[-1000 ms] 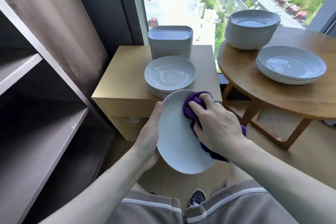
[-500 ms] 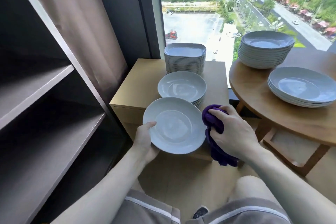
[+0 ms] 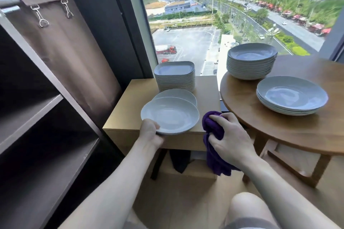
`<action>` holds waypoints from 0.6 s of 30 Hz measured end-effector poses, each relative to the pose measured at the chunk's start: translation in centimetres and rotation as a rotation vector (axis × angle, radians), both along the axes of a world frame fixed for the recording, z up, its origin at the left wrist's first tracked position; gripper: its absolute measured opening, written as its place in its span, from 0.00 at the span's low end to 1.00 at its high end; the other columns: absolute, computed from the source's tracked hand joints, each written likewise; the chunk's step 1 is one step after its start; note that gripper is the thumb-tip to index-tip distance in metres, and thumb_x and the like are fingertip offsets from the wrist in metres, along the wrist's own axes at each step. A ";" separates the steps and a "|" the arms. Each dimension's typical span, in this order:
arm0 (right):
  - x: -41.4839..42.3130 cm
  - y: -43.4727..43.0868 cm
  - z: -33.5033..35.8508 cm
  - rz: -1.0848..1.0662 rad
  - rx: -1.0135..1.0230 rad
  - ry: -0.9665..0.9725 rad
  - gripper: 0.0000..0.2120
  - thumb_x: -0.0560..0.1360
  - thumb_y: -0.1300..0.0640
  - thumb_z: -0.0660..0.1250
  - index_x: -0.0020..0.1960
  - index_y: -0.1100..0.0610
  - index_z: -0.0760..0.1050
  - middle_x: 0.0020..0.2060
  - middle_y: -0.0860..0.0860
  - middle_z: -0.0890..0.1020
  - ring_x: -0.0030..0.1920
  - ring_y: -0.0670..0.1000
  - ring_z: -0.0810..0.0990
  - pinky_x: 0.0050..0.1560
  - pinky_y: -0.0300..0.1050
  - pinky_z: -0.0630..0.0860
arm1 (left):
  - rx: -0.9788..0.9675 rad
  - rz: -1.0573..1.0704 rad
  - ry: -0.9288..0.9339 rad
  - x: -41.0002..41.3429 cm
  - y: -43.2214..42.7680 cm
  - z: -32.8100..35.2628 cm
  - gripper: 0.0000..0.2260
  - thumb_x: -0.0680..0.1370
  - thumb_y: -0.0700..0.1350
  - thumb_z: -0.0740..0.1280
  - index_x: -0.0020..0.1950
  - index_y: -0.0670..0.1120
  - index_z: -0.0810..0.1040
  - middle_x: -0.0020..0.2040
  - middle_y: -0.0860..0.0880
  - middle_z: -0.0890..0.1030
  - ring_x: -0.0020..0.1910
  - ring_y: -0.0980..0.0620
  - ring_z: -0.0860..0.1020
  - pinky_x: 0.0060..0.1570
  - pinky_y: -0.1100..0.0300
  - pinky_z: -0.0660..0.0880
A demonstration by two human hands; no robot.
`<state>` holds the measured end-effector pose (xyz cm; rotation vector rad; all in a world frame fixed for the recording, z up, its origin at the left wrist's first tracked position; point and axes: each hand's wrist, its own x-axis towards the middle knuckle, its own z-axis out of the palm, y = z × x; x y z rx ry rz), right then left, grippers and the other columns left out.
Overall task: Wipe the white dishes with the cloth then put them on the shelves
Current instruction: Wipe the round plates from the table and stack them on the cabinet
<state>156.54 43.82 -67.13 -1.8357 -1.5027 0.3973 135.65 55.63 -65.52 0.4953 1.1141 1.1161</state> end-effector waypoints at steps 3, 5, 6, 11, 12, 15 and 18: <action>0.4 0.1 0.0 -0.006 -0.006 0.020 0.24 0.75 0.49 0.69 0.71 0.44 0.71 0.62 0.41 0.70 0.55 0.51 0.77 0.55 0.51 0.78 | -0.008 0.063 0.014 1.0 1.8 0.5 0.33 0.68 0.26 0.46 0.67 0.43 0.76 0.62 0.36 0.80 0.59 0.32 0.79 0.52 0.37 0.82; 0.5 0.1 -0.1 -0.003 -0.004 0.029 0.25 0.75 0.48 0.69 0.71 0.44 0.71 0.63 0.41 0.70 0.55 0.51 0.77 0.55 0.52 0.79 | -0.025 0.101 0.038 1.5 3.0 0.6 0.33 0.69 0.26 0.46 0.68 0.42 0.75 0.61 0.37 0.80 0.58 0.32 0.79 0.58 0.35 0.79; 0.6 0.2 -0.1 -0.003 -0.001 0.035 0.25 0.75 0.48 0.69 0.71 0.44 0.71 0.63 0.41 0.69 0.55 0.51 0.77 0.56 0.52 0.79 | -0.031 0.116 0.061 1.6 3.5 0.6 0.32 0.69 0.27 0.46 0.68 0.42 0.74 0.60 0.37 0.80 0.58 0.33 0.79 0.60 0.35 0.78; 0.8 0.5 -0.2 -0.012 0.034 0.059 0.25 0.75 0.48 0.69 0.72 0.44 0.71 0.62 0.40 0.69 0.54 0.49 0.77 0.55 0.48 0.78 | -0.028 0.128 0.191 2.0 5.7 -0.1 0.30 0.70 0.28 0.48 0.67 0.41 0.74 0.63 0.37 0.79 0.62 0.33 0.78 0.66 0.35 0.76; 0.8 0.6 -0.3 -0.011 0.036 0.060 0.25 0.75 0.48 0.69 0.72 0.44 0.71 0.62 0.41 0.69 0.54 0.49 0.77 0.55 0.47 0.78 | -0.021 0.129 0.219 2.0 6.2 -0.4 0.29 0.70 0.28 0.49 0.68 0.41 0.73 0.63 0.38 0.79 0.61 0.34 0.78 0.63 0.38 0.78; 0.8 0.7 -0.4 -0.011 0.043 0.063 0.24 0.75 0.48 0.69 0.71 0.42 0.71 0.63 0.40 0.69 0.54 0.50 0.77 0.56 0.48 0.78 | -0.005 0.147 0.383 1.9 7.4 -1.3 0.24 0.74 0.30 0.53 0.68 0.39 0.71 0.58 0.42 0.79 0.54 0.40 0.80 0.51 0.49 0.82; 0.9 0.8 -0.6 -0.010 0.052 0.076 0.23 0.74 0.47 0.69 0.69 0.41 0.71 0.62 0.40 0.69 0.54 0.51 0.77 0.56 0.49 0.78 | 0.044 0.152 0.665 1.4 8.2 -2.2 0.20 0.74 0.31 0.59 0.66 0.35 0.74 0.61 0.41 0.79 0.56 0.41 0.78 0.52 0.52 0.77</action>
